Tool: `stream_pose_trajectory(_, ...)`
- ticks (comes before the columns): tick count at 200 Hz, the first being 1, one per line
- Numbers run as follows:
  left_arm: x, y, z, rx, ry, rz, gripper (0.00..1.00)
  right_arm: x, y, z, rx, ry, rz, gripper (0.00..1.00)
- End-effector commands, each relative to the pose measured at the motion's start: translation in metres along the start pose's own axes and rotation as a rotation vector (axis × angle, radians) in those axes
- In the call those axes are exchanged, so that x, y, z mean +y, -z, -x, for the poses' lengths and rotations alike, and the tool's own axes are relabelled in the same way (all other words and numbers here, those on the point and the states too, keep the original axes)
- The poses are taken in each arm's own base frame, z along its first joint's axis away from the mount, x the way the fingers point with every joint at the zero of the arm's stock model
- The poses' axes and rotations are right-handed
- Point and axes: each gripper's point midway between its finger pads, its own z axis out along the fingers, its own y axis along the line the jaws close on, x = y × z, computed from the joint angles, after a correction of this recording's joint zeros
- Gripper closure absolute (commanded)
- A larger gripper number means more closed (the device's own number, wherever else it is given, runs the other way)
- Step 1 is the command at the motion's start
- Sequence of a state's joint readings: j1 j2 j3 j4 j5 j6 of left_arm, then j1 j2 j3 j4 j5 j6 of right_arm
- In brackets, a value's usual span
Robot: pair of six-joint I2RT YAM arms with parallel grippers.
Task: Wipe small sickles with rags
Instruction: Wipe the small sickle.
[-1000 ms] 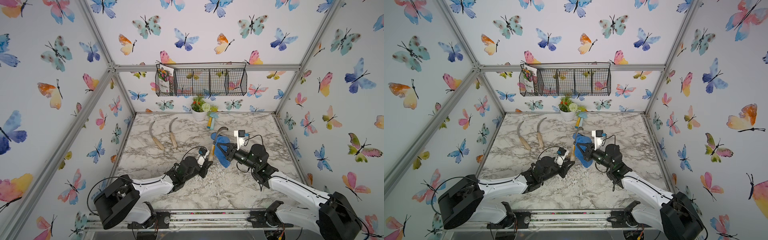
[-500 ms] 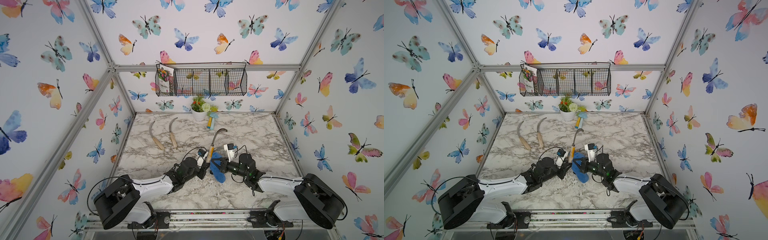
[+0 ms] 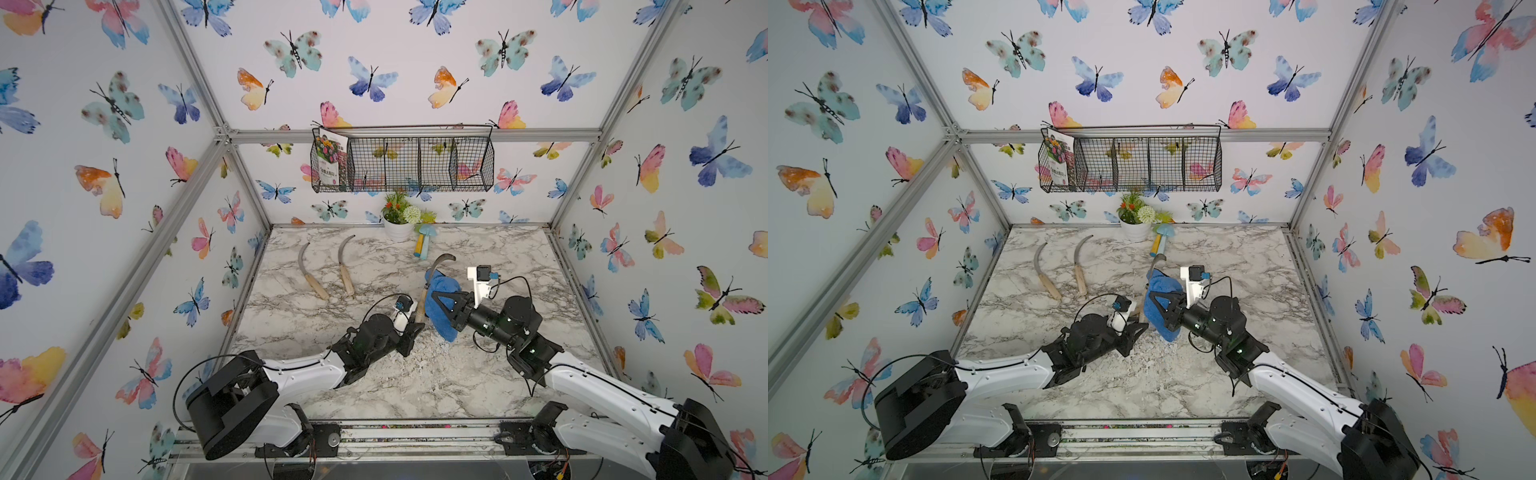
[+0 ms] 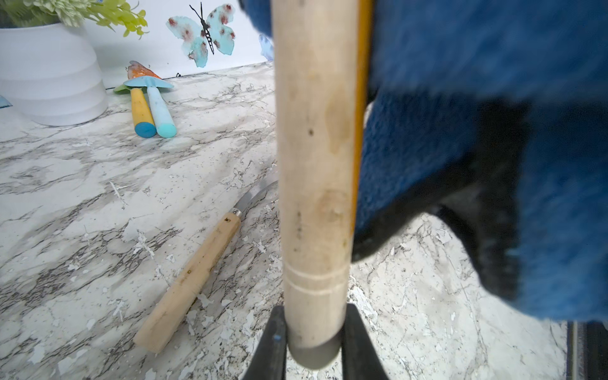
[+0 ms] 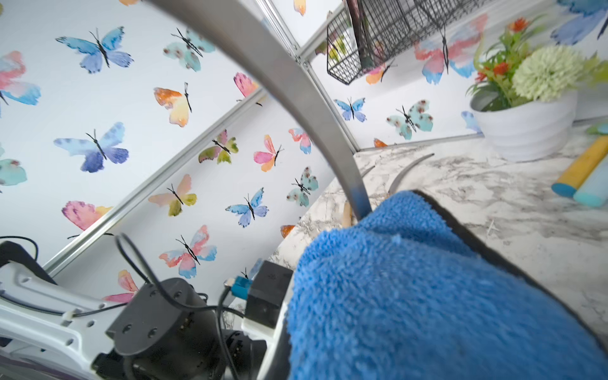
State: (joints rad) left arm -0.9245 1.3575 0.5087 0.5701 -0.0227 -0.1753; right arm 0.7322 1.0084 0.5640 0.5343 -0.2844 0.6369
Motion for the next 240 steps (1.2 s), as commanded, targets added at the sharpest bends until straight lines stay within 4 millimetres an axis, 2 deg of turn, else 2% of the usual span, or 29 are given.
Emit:
stream_pose_trajectory(1, -0.006, 0.001, 0.017, -0.048, -0.011, -0.018, 1.0, -0.002, 0.002, -0.008, 0.039, 0.001, -0.016, 0.98)
stream_pose_trajectory(19, -0.005, 0.0, 0.016, -0.046, -0.011, -0.011, 1.0, -0.008, 0.002, -0.025, 0.062, -0.041, -0.003, 0.98)
stream_pose_trajectory(77, -0.003, 0.0, 0.017, -0.049, -0.008, -0.001, 1.0, -0.038, -0.008, -0.098, 0.172, -0.145, -0.028, 0.98)
stream_pose_trajectory(93, -0.002, 0.001, 0.017, -0.053, -0.006, 0.0, 1.0, -0.041, -0.01, -0.113, 0.198, -0.161, -0.028, 0.98)
stream_pose_trajectory(110, -0.002, 0.001, 0.016, -0.05, -0.005, -0.002, 1.0, -0.042, -0.012, -0.119, 0.211, -0.168, -0.027, 0.98)
stream_pose_trajectory(139, -0.002, 0.001, 0.016, -0.047, -0.008, -0.004, 1.0, -0.04, -0.007, -0.109, 0.189, -0.141, -0.041, 0.98)
stream_pose_trajectory(161, -0.003, 0.003, 0.015, -0.049, -0.025, -0.01, 1.0, -0.042, 0.006, -0.091, 0.126, -0.137, -0.046, 0.98)
stream_pose_trajectory(207, -0.007, 0.001, 0.011, -0.03, -0.083, -0.018, 1.0, -0.087, 0.056, -0.037, 0.002, -0.176, -0.078, 0.98)
stream_pose_trajectory(240, -0.01, -0.01, 0.003, 0.017, -0.153, -0.015, 1.0, -0.114, 0.08, -0.019, -0.035, -0.153, -0.135, 0.98)
